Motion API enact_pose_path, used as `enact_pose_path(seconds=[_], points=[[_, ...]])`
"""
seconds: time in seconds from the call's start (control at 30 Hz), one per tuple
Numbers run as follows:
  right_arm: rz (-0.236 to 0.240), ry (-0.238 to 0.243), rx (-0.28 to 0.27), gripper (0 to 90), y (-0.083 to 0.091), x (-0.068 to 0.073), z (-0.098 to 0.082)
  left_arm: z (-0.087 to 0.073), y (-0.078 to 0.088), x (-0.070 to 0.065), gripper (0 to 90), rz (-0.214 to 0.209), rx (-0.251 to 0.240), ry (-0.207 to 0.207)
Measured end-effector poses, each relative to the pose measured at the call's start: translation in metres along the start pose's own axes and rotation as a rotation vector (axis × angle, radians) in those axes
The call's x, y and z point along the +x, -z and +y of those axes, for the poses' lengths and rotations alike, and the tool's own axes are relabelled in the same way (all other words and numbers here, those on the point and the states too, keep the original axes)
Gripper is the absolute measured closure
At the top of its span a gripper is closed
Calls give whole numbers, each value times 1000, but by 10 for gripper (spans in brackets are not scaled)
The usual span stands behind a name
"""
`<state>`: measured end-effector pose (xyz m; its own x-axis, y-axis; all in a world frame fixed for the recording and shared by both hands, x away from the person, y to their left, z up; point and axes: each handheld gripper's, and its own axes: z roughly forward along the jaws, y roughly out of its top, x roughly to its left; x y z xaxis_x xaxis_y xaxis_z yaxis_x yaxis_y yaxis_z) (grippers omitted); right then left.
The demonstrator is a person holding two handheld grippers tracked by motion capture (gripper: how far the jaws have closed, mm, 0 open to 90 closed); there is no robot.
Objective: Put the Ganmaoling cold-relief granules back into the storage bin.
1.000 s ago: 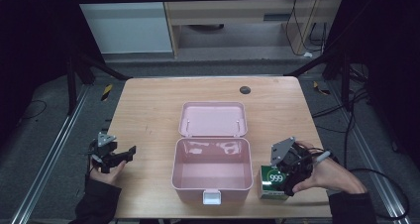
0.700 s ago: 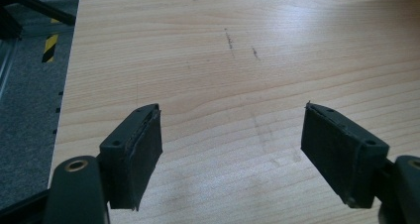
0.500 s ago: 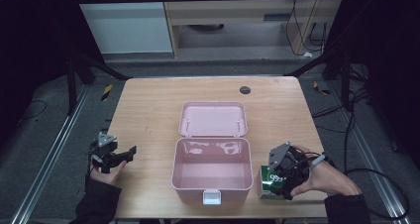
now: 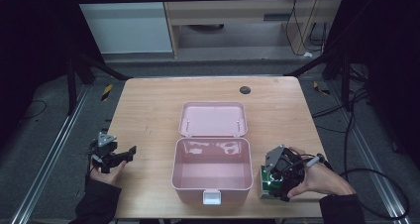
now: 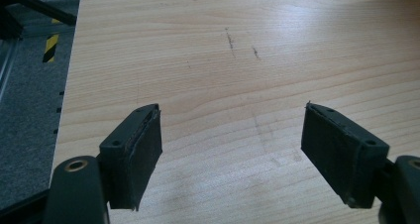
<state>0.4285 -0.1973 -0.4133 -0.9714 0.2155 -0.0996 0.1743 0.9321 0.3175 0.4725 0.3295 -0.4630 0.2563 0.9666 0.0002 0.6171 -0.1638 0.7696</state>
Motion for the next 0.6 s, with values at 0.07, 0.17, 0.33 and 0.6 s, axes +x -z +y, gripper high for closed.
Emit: enact_pose_path(seconds=[0.07, 0.17, 0.33, 0.6], points=[[3, 2, 11, 40, -3, 0, -1, 0, 0, 0, 231, 0, 0, 0], [6, -2, 8, 40, -6, 1, -1, 0, 0, 0, 231, 0, 1, -1], [14, 6, 13, 42, -13, 0, 0, 0, 0, 0, 231, 0, 1, 0], [24, -3, 22, 63, -21, -1, -1, 0, 0, 0, 231, -1, 0, -1]])
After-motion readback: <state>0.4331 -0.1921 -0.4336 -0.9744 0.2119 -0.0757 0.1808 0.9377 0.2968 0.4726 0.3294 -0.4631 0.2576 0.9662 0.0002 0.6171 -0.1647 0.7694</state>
